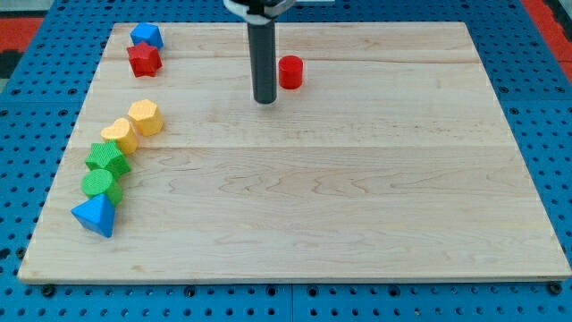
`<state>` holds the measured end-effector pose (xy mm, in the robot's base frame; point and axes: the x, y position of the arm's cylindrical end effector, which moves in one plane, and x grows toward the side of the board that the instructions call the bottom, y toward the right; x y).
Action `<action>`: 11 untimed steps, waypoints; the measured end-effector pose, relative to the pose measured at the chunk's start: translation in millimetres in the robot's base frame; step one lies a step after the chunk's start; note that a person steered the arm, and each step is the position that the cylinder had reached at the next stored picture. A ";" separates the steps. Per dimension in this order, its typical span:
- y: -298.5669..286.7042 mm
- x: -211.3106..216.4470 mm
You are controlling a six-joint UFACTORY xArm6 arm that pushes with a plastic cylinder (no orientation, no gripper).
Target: Place red star to the top left of the red circle
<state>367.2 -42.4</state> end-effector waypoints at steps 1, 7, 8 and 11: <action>-90.6 0.3; -193.5 -92.6; -91.3 -92.6; -10.4 -102.7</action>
